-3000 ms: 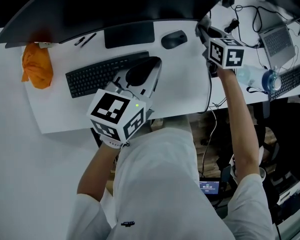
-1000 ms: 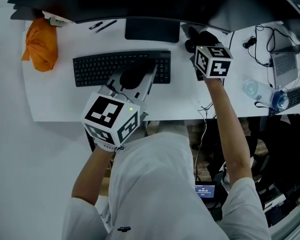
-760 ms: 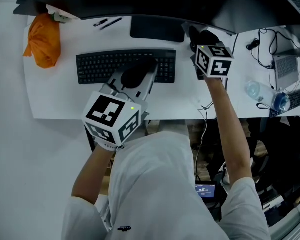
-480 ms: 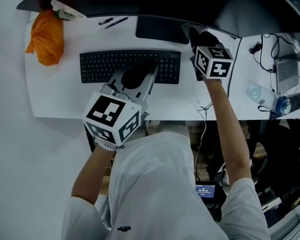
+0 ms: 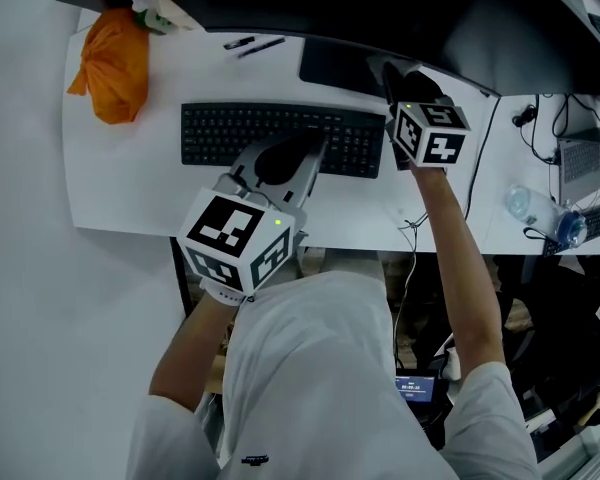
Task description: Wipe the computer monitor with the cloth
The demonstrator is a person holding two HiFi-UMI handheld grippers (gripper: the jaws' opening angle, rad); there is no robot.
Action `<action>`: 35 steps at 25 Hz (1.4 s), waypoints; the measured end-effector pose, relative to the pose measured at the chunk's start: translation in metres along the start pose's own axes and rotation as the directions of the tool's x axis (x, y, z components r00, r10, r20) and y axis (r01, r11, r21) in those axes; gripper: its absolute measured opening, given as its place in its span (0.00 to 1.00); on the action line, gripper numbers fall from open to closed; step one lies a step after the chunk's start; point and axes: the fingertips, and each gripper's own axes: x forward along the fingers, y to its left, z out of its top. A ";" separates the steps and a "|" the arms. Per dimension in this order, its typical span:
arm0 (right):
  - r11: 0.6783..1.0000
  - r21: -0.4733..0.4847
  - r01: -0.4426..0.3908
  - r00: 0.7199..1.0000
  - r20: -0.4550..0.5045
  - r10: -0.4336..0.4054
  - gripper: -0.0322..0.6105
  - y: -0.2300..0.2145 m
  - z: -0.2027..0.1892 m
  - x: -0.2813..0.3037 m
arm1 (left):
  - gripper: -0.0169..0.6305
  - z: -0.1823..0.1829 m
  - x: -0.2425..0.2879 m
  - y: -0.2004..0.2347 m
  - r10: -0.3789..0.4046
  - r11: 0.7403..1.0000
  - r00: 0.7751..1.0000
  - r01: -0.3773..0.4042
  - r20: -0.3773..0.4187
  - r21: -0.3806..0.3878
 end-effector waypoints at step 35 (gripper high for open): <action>0.989 -0.010 -0.150 0.988 0.048 0.150 0.10 0.142 0.031 0.085 | 0.05 -0.005 -0.074 0.100 0.121 0.989 0.990 -0.115 0.069 -0.089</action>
